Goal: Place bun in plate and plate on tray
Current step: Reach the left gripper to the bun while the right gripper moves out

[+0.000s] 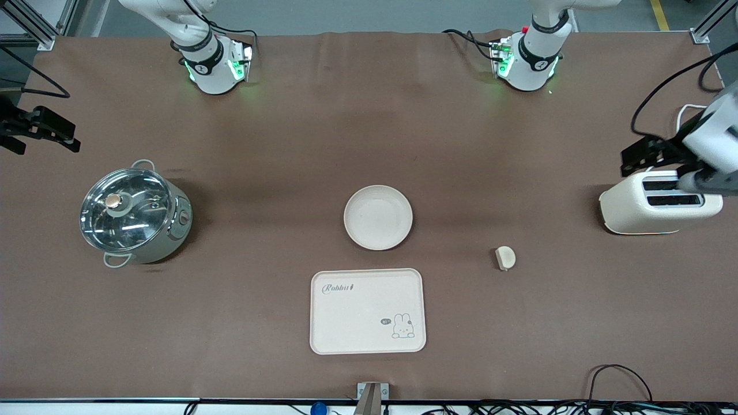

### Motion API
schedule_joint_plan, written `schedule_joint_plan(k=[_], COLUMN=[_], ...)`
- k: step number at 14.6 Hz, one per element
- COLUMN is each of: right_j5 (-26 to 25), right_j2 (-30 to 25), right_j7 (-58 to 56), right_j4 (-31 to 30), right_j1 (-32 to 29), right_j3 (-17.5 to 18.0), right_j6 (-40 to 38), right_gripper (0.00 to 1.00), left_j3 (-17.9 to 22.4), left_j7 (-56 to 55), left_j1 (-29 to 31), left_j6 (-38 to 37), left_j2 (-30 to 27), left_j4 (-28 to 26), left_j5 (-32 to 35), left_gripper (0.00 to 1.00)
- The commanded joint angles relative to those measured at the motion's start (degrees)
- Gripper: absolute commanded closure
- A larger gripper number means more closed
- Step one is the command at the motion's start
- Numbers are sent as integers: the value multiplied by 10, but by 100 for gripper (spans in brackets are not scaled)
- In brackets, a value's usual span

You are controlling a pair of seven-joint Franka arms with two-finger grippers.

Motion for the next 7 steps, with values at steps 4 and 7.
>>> schedule_joint_plan(k=[4,7], right_j5=[81,102], right_j2=[64,104], right_j7=[2,6], right_j4=[-10,-26], right_j1=[29,54], right_j3=[10,10], right_j6=[43,90], right_gripper=[0,0], left_j3=[-20,-20], left_j7=[-73,-68], left_j1=[-48,-39], left_j6=[246,398], left_j2=[178,249], left_j4=[-55,-95], left_j5=[-34,-31], left_gripper=[0,0])
